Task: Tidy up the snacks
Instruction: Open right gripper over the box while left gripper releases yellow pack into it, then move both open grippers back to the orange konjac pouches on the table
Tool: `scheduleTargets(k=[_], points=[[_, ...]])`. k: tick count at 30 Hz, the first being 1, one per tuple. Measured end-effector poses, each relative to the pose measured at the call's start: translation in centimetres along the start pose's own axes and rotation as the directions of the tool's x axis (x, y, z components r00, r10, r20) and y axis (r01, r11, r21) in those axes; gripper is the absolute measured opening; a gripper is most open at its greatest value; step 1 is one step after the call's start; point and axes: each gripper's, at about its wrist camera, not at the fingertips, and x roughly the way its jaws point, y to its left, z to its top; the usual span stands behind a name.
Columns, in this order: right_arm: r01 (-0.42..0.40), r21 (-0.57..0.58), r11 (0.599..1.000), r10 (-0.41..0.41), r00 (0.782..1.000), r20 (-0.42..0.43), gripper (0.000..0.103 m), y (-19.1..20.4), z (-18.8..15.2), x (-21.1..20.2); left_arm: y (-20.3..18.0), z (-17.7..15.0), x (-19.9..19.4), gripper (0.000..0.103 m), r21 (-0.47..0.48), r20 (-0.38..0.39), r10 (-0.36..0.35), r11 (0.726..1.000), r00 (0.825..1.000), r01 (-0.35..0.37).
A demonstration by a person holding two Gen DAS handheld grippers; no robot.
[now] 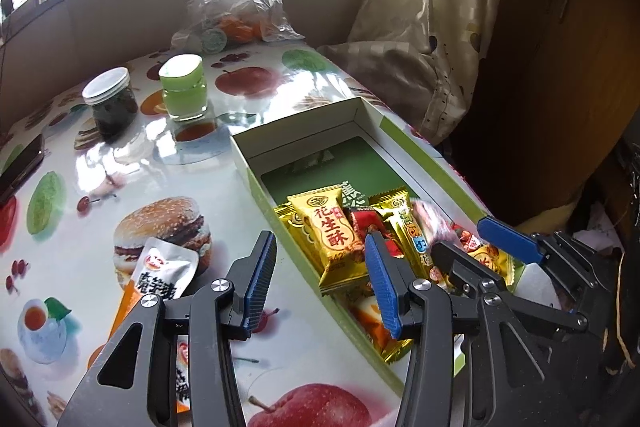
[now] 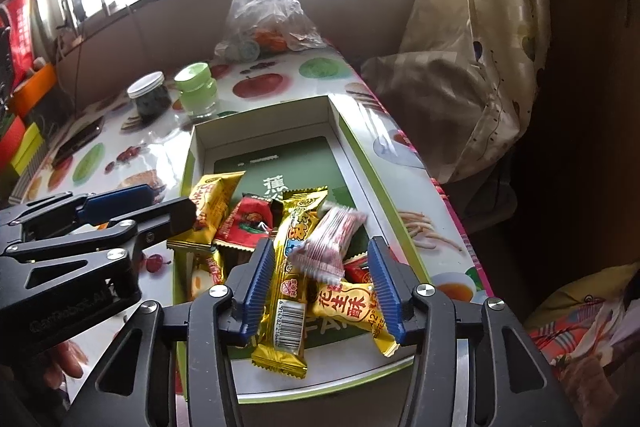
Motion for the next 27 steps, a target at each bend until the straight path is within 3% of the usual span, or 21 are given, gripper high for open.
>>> scheduleTargets(k=[27], points=[[-0.046,-0.014,0.999,0.047,0.998,0.044,0.049,3.2,-0.6,-3.1,3.1,-3.0,-5.1,0.047,-0.056,0.062,0.067,0.996,0.996,-0.064]])
